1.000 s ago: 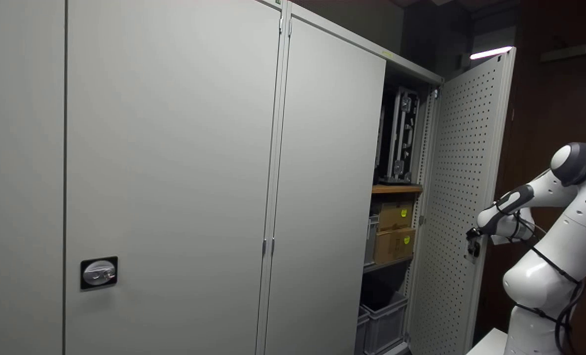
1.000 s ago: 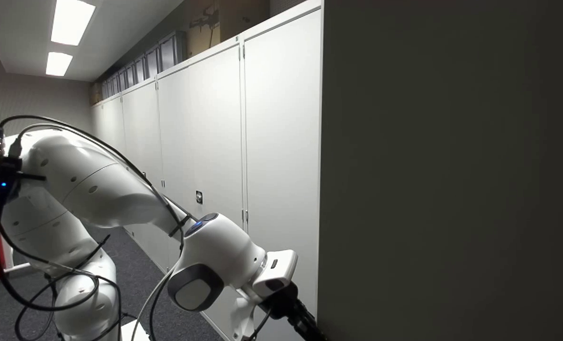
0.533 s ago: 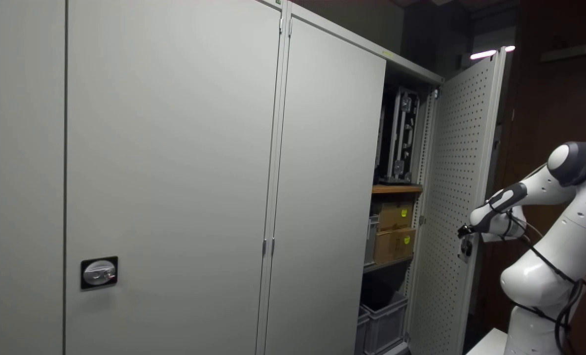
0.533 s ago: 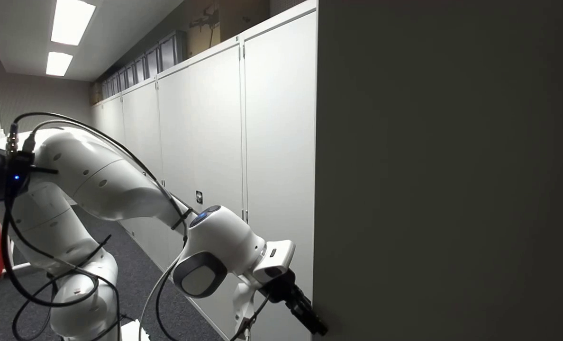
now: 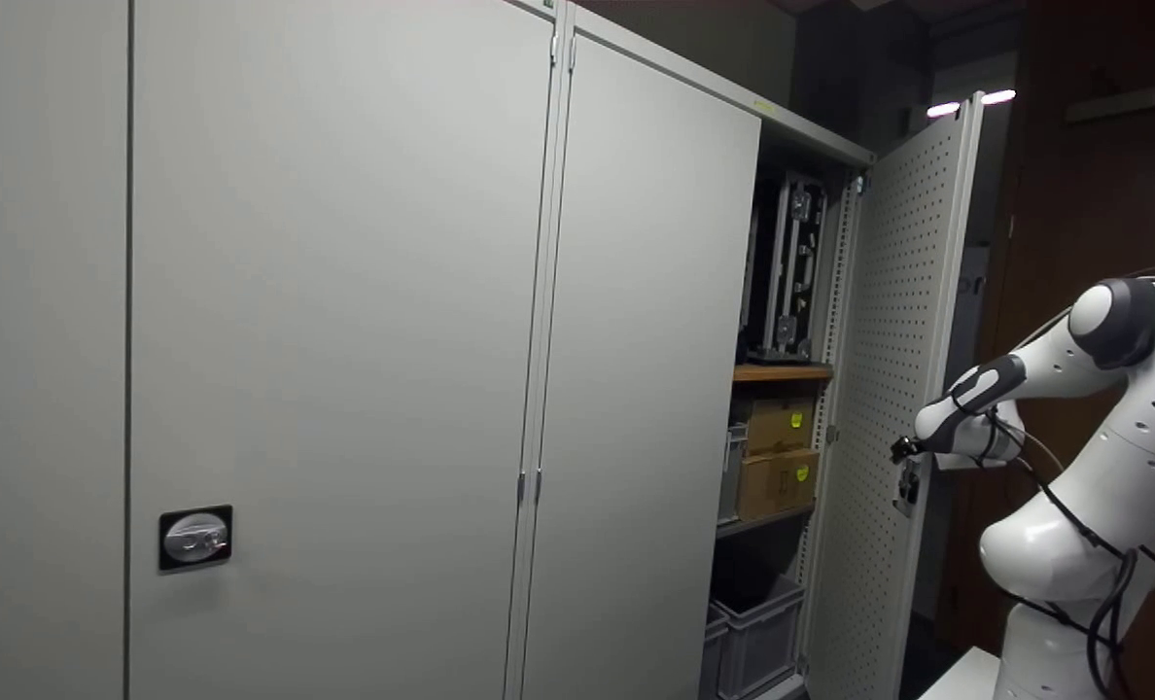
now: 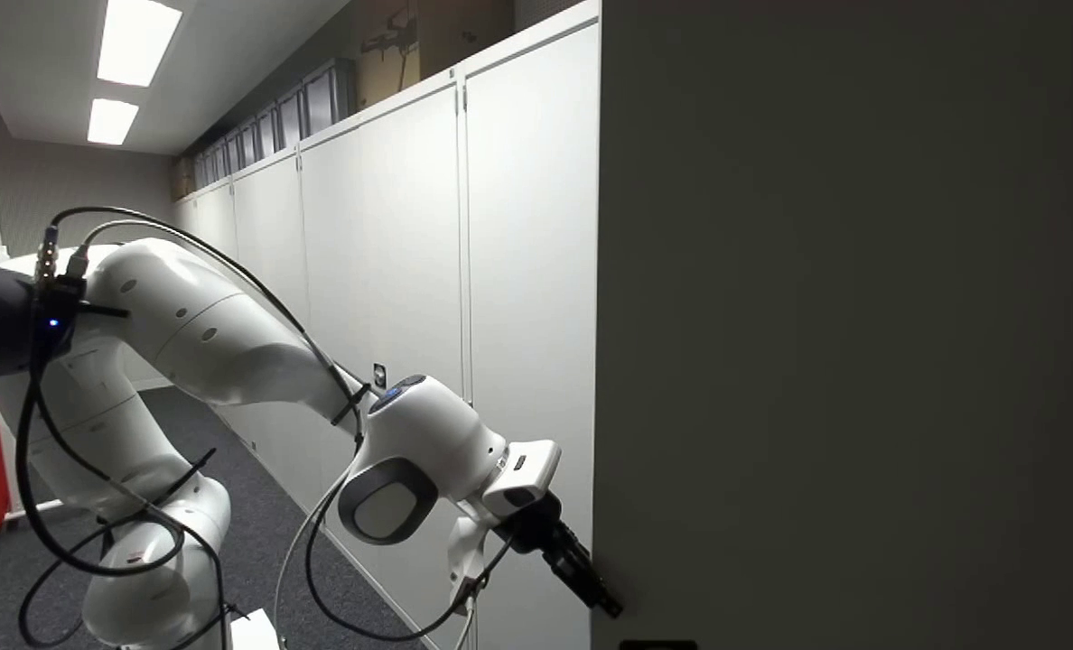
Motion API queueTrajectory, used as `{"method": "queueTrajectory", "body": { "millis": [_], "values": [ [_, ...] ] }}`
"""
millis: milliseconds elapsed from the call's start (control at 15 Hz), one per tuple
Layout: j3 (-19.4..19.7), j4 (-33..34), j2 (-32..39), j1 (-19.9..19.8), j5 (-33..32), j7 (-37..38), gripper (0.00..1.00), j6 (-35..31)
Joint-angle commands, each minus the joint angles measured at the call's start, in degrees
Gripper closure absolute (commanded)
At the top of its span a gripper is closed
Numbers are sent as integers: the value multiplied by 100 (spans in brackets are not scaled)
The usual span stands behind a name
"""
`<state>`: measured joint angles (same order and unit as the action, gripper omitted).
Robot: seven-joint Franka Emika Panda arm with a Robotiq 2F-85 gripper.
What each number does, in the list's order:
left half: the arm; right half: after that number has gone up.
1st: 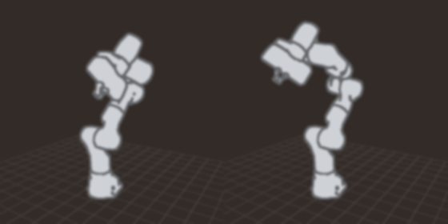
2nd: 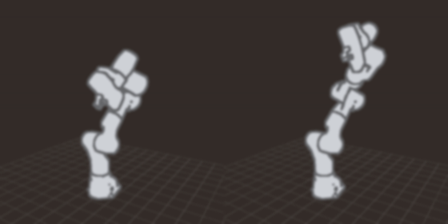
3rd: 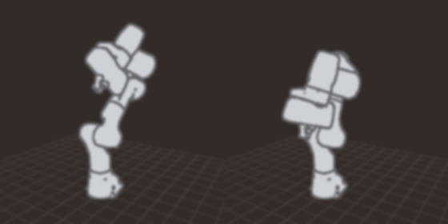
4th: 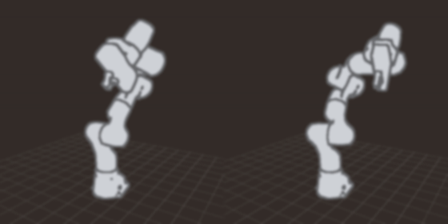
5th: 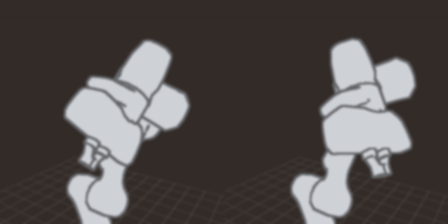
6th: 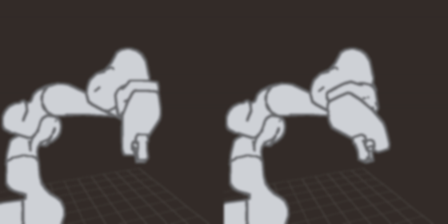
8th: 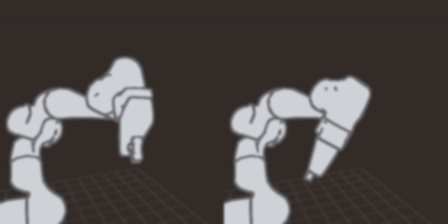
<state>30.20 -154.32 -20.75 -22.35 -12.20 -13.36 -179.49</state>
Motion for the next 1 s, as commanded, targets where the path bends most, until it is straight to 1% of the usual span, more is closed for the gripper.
{"method": "queueTrajectory", "body": {
  "millis": [0, 67, 667, 933],
  "values": [
    [-647, 199, 33, -438, 128, 248, 0, 166],
    [-762, 199, 20, -551, -36, 469, 0, 209],
    [-2308, 229, -13, -1790, -214, 1593, 0, 419],
    [-2880, 258, -38, -2181, -213, 1949, 0, 520]
  ]
}}
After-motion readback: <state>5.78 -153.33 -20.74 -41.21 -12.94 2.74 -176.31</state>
